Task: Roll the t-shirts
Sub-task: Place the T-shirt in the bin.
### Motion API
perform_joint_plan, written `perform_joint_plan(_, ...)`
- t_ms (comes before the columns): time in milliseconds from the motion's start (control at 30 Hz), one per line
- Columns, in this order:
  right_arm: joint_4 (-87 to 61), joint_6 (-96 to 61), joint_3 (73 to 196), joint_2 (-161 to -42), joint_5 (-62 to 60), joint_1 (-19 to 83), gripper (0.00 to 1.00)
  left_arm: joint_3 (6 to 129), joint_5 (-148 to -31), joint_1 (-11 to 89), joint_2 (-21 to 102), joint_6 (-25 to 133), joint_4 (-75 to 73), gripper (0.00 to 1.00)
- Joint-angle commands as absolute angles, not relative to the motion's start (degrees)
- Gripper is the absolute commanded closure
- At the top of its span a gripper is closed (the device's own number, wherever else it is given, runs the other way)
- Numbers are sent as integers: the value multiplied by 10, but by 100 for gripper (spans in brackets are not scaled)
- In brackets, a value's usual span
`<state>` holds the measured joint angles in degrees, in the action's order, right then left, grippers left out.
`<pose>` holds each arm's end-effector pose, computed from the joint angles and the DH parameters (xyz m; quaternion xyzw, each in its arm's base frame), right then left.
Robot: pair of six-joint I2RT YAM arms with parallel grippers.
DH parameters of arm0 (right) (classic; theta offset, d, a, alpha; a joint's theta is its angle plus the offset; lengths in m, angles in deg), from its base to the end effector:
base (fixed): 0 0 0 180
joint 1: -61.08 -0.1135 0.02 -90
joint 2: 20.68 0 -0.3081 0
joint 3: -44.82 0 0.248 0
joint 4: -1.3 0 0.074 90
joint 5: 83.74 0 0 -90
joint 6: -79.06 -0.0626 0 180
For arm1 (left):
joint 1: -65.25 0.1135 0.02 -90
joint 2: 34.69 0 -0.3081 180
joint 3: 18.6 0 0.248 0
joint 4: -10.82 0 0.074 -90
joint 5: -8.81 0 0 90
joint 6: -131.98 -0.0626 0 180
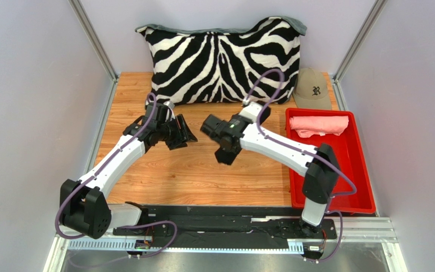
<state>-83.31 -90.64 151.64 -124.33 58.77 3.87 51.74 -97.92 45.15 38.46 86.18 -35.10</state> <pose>0.2351 0.2732 0.3158 0.2068 0.8707 -0.0997 0.4349 0.2443 -0.1086 0.2955 -0.1432 0.9162 -0.3008 0.2228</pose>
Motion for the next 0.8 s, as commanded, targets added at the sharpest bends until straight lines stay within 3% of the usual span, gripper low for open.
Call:
perform_joint_plan(0, -1083, -1085, 1505, -1127, 625, 101, 100, 505, -1001, 453, 355, 841, -332, 39)
perform_joint_plan(333, -1084, -1074, 1355, -904, 596, 275, 100, 479, -1030, 452, 339, 837, -317, 40)
perform_joint_plan(500, -1083, -1033, 1314, -904, 579, 390, 100, 474, -1036, 452, 337, 835, -317, 40)
perform_joint_plan(767, -1082, -1001, 1297, -950, 581, 488, 100, 470, -1034, 453, 335, 830, -321, 40)
